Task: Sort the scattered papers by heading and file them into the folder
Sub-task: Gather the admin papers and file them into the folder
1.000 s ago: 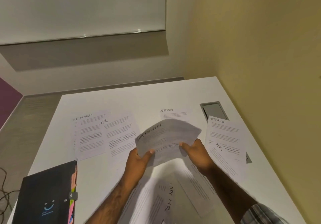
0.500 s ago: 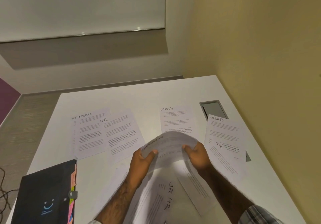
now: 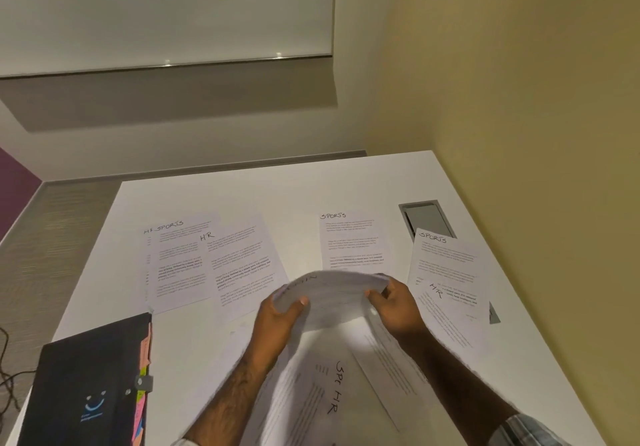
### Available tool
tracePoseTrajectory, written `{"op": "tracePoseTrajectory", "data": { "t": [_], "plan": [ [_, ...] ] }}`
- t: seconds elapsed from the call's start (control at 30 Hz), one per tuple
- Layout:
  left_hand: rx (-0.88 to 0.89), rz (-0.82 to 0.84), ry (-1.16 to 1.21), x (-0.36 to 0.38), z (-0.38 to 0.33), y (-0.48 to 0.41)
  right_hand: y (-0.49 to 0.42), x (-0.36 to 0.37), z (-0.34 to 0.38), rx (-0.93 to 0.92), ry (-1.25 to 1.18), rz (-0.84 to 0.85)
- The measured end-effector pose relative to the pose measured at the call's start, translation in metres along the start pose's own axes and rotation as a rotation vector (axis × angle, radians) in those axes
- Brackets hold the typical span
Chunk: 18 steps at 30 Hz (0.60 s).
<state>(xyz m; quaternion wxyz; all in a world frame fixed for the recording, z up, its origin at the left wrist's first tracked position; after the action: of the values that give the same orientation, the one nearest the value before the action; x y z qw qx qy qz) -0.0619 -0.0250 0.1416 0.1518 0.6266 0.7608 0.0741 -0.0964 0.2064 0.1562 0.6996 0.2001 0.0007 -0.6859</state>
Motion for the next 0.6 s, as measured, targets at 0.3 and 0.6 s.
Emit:
{"op": "tracePoseTrajectory", "data": {
  "t": [0.3, 0.6],
  "plan": [
    [0.081, -0.089, -0.002, -0.017, -0.022, 0.025, 0.008, 0.009, 0.004, -0.048, 0.025, -0.018],
    [0.049, -0.307, 0.043, -0.112, -0.042, 0.063, 0.031, 0.086, 0.030, -0.045, -0.165, 0.295]
  ]
}}
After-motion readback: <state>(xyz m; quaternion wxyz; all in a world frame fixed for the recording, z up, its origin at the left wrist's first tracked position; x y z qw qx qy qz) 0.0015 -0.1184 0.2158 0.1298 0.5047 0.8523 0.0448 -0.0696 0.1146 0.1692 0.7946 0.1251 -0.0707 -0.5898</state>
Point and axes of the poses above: each hand's wrist, its own y-axis away from the middle knuckle, its own x-axis out of the palm, z = x × y, the point moved 1 cm from there along -y, towards the middle knuckle, and after that the axes turned 1 degree about -z, right-handed, at the moved point
